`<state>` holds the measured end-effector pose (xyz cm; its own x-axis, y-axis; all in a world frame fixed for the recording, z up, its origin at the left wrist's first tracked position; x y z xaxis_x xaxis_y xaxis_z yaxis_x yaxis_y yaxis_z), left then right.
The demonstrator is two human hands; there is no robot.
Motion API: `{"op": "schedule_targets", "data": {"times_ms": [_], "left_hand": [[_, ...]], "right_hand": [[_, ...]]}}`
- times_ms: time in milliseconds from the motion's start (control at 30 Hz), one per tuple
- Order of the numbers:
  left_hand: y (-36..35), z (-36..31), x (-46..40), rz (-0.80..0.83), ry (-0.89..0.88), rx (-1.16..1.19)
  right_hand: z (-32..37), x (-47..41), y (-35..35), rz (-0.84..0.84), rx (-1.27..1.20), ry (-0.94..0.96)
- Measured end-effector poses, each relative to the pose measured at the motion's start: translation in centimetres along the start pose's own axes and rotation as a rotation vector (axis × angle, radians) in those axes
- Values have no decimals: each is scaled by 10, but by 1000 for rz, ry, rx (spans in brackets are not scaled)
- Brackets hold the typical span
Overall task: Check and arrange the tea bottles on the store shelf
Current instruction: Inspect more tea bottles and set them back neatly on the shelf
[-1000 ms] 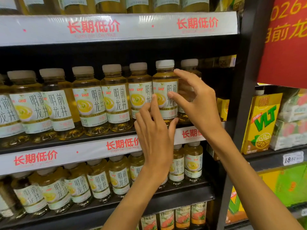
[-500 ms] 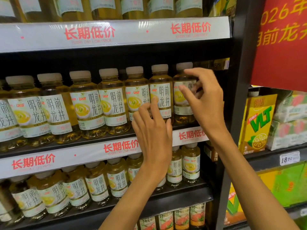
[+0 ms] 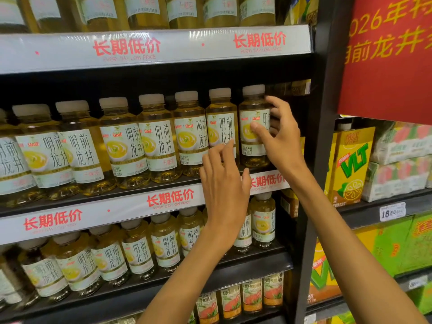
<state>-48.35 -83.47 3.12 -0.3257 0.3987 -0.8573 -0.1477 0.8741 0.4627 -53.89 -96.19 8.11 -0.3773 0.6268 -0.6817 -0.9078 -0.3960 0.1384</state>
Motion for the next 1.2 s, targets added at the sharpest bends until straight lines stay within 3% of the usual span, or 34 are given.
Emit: {"op": "schedule_targets", "data": {"times_ms": [100, 267, 367, 467, 533, 667, 833, 933, 1033, 1133, 1200], "left_hand": [[-2, 3, 5, 78, 7, 134], [-3, 1, 21, 268, 135, 611], [5, -1, 32, 326, 219, 843], [6, -1, 52, 426, 312, 1113], [8, 0, 67, 496, 330, 1213], [11, 1, 94, 655, 331, 1327], [8, 9, 111, 613, 607, 1610], [15, 20, 110, 524, 573, 1399], [20, 13, 111, 557, 561, 1574], [24, -10, 117, 694, 651, 1906], [22, -10, 120, 711, 615, 1860]], "right_hand": [[12, 19, 10, -19, -107, 22], [39, 50, 22, 60, -339, 5], [50, 62, 19, 123, -334, 4], [39, 62, 15, 158, -417, -120], [26, 61, 7, 254, -544, -261], [29, 82, -28, 636, -725, -411], [39, 91, -33, 521, -462, -273], [45, 93, -28, 385, -371, -217], [43, 95, -33, 383, -478, -315], [47, 102, -49, 564, -738, -454], [55, 102, -51, 624, -832, -427]]}}
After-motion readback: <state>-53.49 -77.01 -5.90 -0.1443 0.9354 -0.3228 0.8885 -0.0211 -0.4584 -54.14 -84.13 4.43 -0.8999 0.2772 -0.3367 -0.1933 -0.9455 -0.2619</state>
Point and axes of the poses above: each hand's wrist, its own x-axis away from the middle knuckle, its own y-axis out of the back of the hand, z = x × y, the point moved 8 cm from there along -x, towards the middle knuckle, and after that the axes turned 7 degrees about -y, right-handed, at the moved point
